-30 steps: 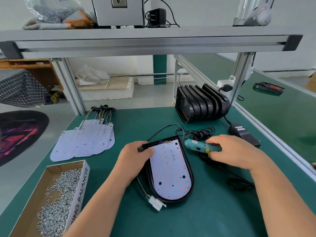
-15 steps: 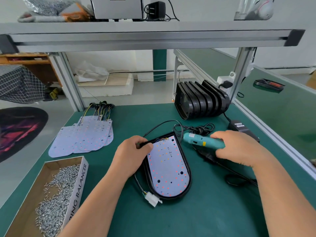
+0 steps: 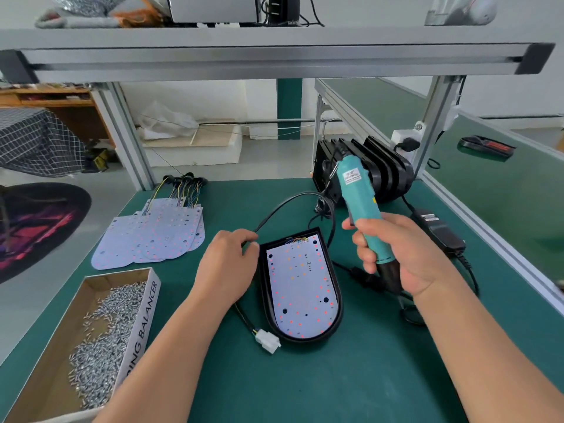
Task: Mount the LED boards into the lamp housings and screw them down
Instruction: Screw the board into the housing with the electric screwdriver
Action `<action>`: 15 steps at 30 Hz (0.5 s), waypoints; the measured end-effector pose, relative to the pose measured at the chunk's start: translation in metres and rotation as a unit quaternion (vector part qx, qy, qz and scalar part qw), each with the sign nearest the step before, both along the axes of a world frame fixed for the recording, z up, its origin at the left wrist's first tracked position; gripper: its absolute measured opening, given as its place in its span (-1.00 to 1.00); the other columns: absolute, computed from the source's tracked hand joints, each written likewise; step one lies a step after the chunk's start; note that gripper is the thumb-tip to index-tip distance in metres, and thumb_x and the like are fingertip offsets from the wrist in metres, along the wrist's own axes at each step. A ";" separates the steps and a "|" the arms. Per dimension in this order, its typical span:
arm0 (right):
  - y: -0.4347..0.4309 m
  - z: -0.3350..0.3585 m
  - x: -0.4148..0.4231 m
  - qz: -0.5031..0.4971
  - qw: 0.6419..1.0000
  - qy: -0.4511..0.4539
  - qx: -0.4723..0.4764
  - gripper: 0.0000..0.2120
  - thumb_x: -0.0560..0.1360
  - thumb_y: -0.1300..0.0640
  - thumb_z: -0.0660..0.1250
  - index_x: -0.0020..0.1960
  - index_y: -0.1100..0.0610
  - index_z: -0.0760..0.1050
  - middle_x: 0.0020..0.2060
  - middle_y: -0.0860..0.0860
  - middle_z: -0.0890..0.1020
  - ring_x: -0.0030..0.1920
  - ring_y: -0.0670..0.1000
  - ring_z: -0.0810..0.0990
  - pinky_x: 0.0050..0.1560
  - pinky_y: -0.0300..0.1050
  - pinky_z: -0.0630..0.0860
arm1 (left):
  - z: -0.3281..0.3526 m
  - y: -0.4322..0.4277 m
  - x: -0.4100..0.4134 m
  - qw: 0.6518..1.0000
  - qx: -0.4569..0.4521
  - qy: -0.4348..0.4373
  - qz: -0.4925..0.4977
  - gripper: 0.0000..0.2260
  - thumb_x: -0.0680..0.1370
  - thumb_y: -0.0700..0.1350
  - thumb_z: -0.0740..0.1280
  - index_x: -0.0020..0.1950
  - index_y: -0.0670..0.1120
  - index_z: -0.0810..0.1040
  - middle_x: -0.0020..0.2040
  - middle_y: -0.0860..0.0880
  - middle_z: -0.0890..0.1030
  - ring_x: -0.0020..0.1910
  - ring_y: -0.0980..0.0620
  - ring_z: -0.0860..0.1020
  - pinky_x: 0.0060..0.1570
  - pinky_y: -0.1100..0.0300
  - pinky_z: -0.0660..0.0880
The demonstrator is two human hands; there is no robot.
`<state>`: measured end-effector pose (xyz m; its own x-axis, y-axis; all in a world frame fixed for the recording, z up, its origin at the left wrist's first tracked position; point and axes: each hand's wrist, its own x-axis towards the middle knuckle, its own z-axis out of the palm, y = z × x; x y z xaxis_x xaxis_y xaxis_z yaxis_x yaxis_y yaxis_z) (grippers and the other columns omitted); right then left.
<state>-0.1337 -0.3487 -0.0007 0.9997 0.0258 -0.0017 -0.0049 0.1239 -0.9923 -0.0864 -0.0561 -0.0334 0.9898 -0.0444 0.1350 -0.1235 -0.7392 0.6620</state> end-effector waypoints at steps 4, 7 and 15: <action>0.009 -0.001 0.004 -0.056 0.994 -0.011 0.093 -0.75 0.45 -0.02 0.50 0.01 0.14 0.71 -0.30 0.02 0.49 -0.44 -0.02 0.40 -0.47 -0.14 0.40 | 0.002 0.012 0.005 0.999 0.007 0.013 0.040 -0.56 0.65 -0.33 0.18 0.38 0.03 0.64 0.25 -0.03 0.69 -0.05 -0.04 0.64 -0.15 0.13 0.53; 0.006 0.000 0.006 -0.135 0.975 -0.021 0.177 -0.81 0.55 0.03 0.42 0.03 0.16 0.63 -0.31 -0.02 0.48 -0.43 -0.06 0.39 -0.46 -0.20 0.39 | -0.001 0.013 0.008 0.997 -0.006 -0.018 0.069 -0.54 0.62 -0.40 0.17 0.40 -0.08 0.64 0.33 -0.09 0.65 0.11 -0.07 0.60 -0.01 0.18 0.43; -0.008 -0.001 0.006 -0.238 0.937 -0.045 0.252 -0.84 0.64 0.02 0.37 0.04 0.13 0.55 -0.29 -0.06 0.47 -0.38 -0.08 0.40 -0.37 -0.23 0.42 | -0.002 0.007 0.015 0.992 -0.103 0.062 0.026 -0.56 0.72 -0.18 0.21 0.60 0.03 0.45 0.47 0.03 0.57 -0.12 0.35 0.51 -0.26 0.53 0.38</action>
